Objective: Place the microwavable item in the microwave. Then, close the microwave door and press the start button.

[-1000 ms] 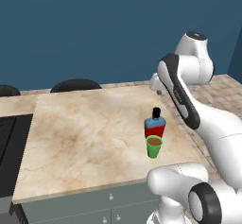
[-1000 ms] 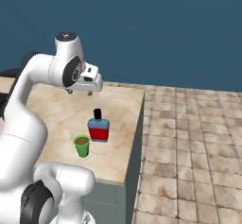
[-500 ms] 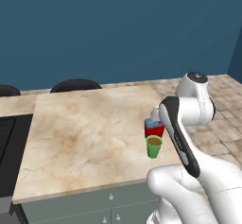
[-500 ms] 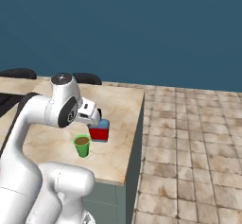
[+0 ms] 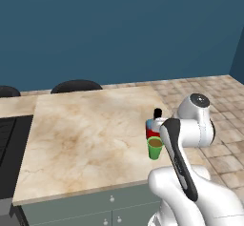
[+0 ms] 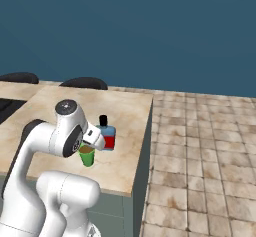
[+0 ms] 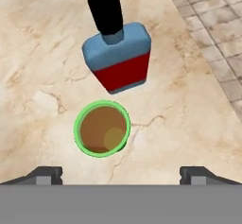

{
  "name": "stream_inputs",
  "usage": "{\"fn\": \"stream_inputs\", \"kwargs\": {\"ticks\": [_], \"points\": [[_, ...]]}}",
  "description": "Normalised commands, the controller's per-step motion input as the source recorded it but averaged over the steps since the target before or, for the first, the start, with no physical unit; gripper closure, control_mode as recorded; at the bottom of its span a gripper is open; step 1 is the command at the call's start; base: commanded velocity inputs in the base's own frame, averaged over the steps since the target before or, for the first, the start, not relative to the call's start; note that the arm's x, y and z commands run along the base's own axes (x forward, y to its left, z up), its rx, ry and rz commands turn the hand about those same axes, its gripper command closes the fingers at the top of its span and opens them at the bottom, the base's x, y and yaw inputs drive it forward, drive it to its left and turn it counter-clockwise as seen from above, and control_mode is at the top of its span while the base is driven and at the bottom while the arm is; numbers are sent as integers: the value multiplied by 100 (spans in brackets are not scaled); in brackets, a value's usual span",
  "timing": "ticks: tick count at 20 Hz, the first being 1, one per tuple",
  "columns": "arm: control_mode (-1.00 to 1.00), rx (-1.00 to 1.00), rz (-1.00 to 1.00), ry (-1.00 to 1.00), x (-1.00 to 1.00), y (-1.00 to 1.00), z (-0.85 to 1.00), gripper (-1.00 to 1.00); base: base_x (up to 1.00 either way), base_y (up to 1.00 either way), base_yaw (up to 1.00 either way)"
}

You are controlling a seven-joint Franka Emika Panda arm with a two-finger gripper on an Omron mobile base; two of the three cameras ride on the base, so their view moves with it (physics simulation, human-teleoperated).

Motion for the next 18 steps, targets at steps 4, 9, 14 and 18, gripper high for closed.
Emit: {"fn": "stream_inputs", "kwargs": {"ticks": [4, 9, 14, 18], "points": [[-100, 3, -15, 0, 0, -1, -8, -100, 0, 0, 0], [-100, 0, -12, 2, 0, 0, -17, -100, 0, 0, 0], [-100, 0, -4, 10, 0, 0, -25, -100, 0, 0, 0], [-100, 0, -1, 7, 4, 0, -32, -100, 0, 0, 0]]}}
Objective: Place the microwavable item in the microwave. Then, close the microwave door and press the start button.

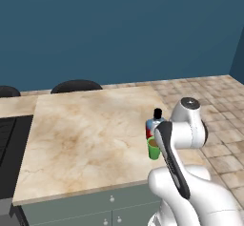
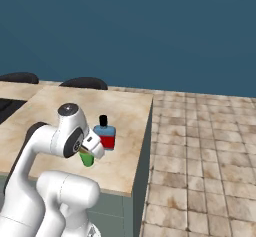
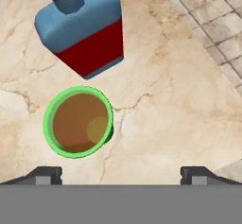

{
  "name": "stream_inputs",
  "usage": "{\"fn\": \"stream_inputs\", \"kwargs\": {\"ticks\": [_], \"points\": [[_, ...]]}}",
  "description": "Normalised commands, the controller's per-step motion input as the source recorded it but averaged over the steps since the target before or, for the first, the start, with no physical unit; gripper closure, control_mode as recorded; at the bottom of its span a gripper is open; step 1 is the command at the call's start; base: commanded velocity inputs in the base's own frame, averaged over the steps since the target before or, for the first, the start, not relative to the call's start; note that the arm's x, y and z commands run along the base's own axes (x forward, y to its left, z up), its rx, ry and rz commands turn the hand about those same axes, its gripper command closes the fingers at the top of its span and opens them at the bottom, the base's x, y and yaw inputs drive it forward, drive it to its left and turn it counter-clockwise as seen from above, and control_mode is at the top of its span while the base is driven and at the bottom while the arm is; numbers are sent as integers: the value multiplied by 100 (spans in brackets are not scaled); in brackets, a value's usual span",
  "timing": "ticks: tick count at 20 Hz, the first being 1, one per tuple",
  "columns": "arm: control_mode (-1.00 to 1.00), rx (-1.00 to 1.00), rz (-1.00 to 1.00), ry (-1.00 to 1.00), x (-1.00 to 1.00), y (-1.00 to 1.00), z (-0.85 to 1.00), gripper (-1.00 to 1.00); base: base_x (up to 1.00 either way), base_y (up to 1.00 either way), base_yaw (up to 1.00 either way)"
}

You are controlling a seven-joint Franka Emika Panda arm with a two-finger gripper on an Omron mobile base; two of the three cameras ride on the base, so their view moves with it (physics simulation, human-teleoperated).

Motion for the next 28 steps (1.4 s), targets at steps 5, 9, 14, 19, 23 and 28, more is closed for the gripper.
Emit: {"fn": "stream_inputs", "kwargs": {"ticks": [5, 9, 14, 19, 23, 28], "points": [[-100, 0, 0, 3, 21, 0, -30, -100, 0, 0, 0], [-100, 0, 0, 0, 40, 0, -17, -100, 0, 0, 0], [-100, 0, 0, 1, 40, 0, -14, -100, 0, 0, 0], [-100, 0, 0, 3, 9, 0, -29, -100, 0, 0, 0], [-100, 0, 0, 1, 0, 0, -35, -100, 0, 0, 0], [-100, 0, 0, 0, 0, 0, -35, -100, 0, 0, 0]]}}
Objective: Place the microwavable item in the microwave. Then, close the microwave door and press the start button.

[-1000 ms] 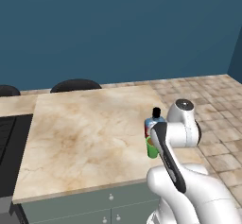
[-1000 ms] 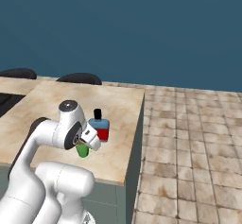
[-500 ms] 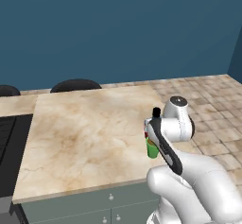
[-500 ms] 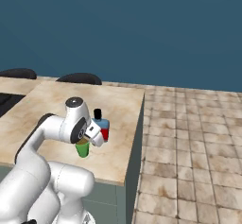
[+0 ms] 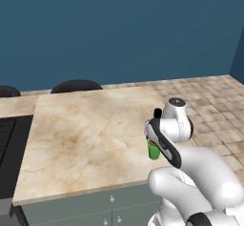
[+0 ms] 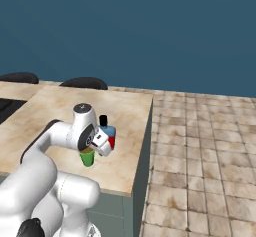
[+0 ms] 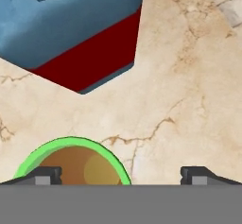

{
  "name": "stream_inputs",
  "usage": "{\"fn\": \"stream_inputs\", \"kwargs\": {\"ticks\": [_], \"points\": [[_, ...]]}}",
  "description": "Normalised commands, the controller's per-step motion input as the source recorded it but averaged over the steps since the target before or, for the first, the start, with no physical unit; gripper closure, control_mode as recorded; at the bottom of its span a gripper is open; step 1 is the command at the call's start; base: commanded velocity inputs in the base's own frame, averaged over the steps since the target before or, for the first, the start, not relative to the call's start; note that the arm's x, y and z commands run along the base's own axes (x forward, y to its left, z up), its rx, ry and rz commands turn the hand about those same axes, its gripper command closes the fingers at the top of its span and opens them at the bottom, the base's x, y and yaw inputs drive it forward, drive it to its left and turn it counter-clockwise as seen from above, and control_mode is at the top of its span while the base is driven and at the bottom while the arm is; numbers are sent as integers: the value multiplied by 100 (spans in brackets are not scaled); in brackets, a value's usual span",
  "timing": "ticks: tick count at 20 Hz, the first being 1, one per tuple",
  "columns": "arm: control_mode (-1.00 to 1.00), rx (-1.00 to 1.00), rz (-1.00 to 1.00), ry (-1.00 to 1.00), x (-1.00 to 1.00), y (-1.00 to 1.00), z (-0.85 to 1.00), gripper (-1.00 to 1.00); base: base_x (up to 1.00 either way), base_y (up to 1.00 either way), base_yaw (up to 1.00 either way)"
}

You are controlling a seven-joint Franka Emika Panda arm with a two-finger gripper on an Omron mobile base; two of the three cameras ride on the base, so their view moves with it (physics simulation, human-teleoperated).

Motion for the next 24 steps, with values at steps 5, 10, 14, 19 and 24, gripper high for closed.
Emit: {"fn": "stream_inputs", "kwargs": {"ticks": [5, 10, 14, 19, 24], "points": [[-100, 0, 0, 0, 0, 0, -37, -100, 0, 0, 0], [-100, 0, 0, 0, 0, 0, -46, -100, 0, 0, 0], [-100, 0, 0, 0, 0, 0, -46, -100, 0, 0, 0], [-100, 0, 0, 0, -41, 0, -48, 100, 0, 0, 0], [-100, 0, 0, 0, -37, 0, -33, 100, 0, 0, 0]]}}
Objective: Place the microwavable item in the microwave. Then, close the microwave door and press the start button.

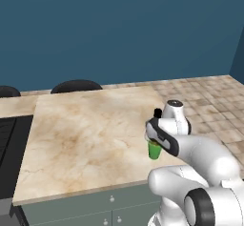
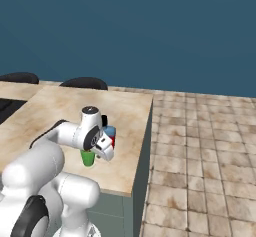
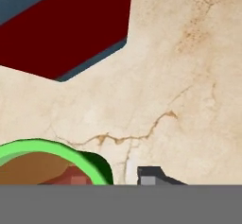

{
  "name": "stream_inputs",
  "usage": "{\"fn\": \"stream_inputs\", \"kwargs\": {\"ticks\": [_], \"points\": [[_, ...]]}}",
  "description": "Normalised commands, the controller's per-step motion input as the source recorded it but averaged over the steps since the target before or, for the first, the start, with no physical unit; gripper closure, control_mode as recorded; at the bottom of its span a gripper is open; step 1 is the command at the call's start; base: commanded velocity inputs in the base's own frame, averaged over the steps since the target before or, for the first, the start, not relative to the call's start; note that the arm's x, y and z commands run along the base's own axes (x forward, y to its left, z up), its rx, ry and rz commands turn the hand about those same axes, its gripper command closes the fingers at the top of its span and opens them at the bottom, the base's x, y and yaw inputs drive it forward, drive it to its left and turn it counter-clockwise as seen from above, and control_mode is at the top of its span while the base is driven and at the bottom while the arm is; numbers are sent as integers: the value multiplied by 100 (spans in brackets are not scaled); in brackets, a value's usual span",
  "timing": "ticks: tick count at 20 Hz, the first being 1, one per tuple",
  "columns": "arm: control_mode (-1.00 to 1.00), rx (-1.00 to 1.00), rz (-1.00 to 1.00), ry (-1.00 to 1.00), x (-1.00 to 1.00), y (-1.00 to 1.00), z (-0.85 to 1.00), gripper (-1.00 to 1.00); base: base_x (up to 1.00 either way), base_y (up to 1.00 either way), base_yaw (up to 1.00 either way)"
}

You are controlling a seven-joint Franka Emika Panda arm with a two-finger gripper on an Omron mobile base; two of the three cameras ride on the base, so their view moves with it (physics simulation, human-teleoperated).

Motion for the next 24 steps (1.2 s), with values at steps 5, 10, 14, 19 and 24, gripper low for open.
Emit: {"fn": "stream_inputs", "kwargs": {"ticks": [5, 10, 14, 19, 24], "points": [[-100, 0, 0, -2, -31, 0, -17, 100, 0, 0, 0], [-100, 0, 0, -5, -5, 6, 21, 100, 0, 0, 0], [-100, 0, 0, -22, -23, 0, 95, 100, 0, 0, 0], [-100, 0, 0, -24, -41, 0, 100, 100, 0, 0, 0], [-100, 0, -4, -12, -44, 3, 66, 100, 0, 0, 0]]}}
